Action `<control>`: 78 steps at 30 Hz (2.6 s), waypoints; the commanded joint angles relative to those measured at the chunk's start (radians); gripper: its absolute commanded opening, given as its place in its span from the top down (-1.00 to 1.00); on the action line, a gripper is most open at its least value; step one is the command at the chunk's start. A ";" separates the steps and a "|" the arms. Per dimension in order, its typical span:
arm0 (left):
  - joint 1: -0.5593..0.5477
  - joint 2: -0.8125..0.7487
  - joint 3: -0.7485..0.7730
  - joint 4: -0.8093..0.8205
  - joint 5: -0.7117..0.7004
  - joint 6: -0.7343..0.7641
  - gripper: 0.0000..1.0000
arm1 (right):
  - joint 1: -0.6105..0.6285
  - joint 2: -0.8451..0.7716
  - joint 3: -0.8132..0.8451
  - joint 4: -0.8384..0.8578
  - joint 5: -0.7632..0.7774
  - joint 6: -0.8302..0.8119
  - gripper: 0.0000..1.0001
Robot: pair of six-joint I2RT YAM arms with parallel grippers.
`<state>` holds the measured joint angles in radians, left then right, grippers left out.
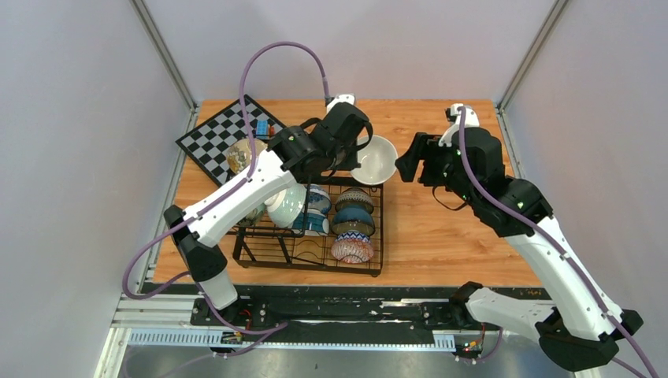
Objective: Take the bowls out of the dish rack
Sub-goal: Place the bowl at the center of the board.
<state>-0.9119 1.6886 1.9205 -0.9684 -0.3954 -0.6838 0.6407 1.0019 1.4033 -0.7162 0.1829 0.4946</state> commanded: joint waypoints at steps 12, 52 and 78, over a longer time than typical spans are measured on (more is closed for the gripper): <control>0.006 0.040 0.058 0.036 0.025 -0.111 1.00 | -0.013 0.106 -0.006 0.024 0.054 -0.050 -0.05; 0.005 -0.094 0.001 0.157 0.131 -0.042 -1.00 | -0.054 0.227 0.061 -0.014 0.055 -0.101 1.00; 0.005 -0.807 -0.604 0.415 -0.040 0.403 -1.00 | -0.853 0.857 0.119 0.310 -0.117 0.105 1.00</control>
<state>-0.9112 0.9230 1.3434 -0.5835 -0.4248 -0.3431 -0.1616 1.8172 1.4551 -0.4988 0.1467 0.5838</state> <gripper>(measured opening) 0.997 0.051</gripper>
